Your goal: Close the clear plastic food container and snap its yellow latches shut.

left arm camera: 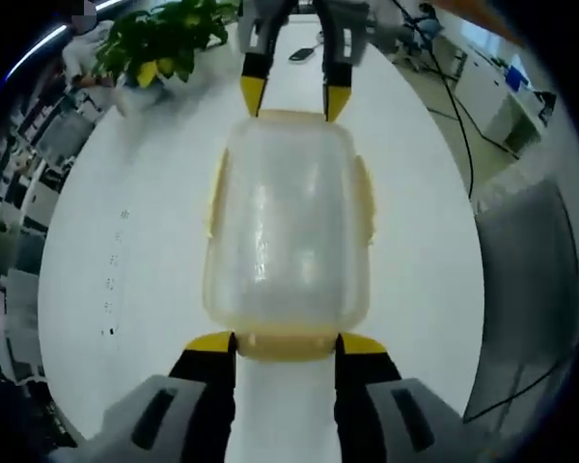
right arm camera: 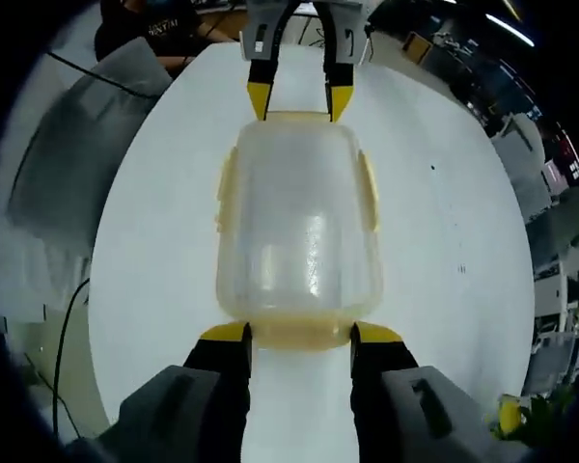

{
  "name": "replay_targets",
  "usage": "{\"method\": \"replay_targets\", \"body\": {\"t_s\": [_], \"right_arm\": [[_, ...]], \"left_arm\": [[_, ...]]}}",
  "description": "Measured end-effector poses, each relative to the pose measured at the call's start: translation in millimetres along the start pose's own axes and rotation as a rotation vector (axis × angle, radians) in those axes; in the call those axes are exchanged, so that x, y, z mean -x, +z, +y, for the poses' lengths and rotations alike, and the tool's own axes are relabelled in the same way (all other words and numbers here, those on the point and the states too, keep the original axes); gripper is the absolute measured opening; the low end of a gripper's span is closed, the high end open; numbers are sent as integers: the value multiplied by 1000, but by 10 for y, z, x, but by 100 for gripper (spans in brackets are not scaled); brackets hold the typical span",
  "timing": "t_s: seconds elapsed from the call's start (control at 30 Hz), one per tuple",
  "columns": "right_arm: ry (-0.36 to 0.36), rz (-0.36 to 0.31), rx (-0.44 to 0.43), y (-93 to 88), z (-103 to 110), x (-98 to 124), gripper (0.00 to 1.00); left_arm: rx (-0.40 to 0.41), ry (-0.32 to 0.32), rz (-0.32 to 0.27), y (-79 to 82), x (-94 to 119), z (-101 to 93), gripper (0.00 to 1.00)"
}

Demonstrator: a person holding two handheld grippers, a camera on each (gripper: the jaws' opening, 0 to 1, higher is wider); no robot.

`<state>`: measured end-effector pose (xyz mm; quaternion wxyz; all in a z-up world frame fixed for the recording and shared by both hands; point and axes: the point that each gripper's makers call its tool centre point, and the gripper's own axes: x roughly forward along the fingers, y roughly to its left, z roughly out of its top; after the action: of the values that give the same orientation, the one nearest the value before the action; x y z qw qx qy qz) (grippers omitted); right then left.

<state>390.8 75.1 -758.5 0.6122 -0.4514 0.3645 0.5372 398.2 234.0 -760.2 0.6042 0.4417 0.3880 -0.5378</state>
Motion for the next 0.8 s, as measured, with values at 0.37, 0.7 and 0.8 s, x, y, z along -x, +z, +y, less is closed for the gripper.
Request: {"method": "replay_targets", "body": {"t_s": [0.37,0.7,0.8], "right_arm": [[60,-40,-29,-211,20,-174,37],[73,-60,-35,-279,-33,-137,37],[75,-77,-38,-254,-35,-88,37]], "left_arm": [[5,-58,67,62,-259,14,34],[9,-55,79,142,-255,65,34],[27,-49,61,211,-200,98,33]]}}
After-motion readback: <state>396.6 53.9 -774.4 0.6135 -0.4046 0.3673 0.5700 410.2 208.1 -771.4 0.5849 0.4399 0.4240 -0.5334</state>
